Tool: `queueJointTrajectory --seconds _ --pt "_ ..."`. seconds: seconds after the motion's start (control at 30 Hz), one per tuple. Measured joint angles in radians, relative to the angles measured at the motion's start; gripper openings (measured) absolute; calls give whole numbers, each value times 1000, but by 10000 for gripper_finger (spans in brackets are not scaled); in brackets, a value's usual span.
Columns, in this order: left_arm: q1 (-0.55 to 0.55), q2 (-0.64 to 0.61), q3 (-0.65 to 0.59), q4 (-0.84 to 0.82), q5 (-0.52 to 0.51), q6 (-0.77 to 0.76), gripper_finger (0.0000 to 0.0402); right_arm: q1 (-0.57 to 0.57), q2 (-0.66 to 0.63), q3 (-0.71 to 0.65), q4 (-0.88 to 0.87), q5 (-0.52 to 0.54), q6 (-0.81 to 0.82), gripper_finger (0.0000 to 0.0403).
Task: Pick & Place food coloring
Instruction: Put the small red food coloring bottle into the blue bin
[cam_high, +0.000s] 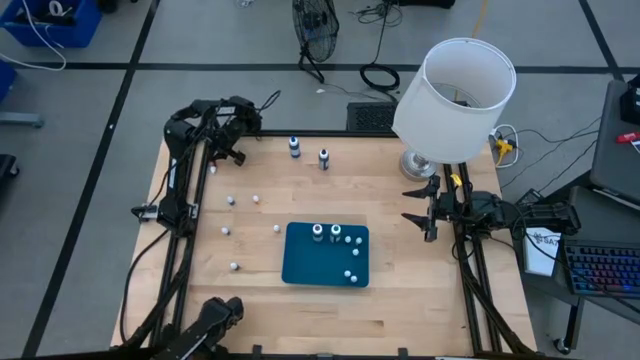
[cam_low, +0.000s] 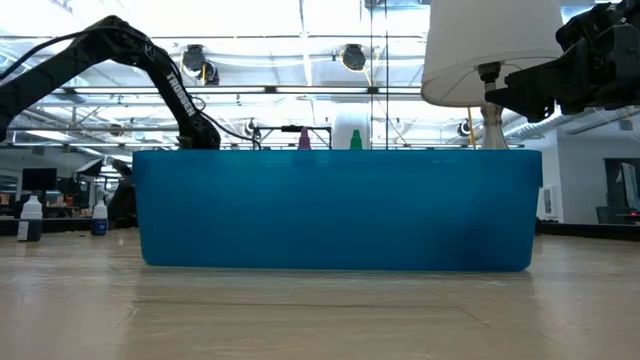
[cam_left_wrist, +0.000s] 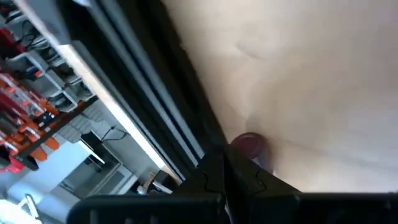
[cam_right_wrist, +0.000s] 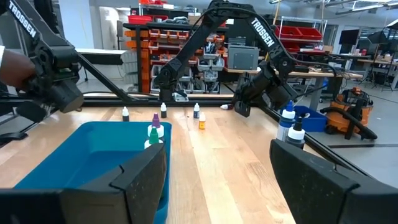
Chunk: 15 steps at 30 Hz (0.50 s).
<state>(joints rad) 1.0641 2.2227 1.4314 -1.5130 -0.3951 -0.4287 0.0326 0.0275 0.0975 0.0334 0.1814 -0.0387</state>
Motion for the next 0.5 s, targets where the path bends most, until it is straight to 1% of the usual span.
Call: queueJointTrajectory --seconds 0.07,0.1,0.13,0.2,0.27,0.37,0.43,0.5 --pt "-14 0 -6 3 62 13 0 0 0 0 0 0 0 273" --pt "-24 0 -9 23 128 16 0 0 0 0 0 0 0 273" --pt "-37 0 -11 42 180 36 0 0 0 0 0 0 0 272" --pt "-57 -2 -19 54 250 99 0 0 0 0 0 0 0 271" --pt "-75 -3 -28 76 253 126 0 0 0 0 0 0 0 270" --pt "-101 -11 -35 98 188 139 1 0 0 0 0 0 0 272" --pt "-124 -41 -36 128 133 142 2 0 0 0 0 0 0 274" --pt "-143 -90 -35 183 123 151 1 0 0 0 0 0 0 274"
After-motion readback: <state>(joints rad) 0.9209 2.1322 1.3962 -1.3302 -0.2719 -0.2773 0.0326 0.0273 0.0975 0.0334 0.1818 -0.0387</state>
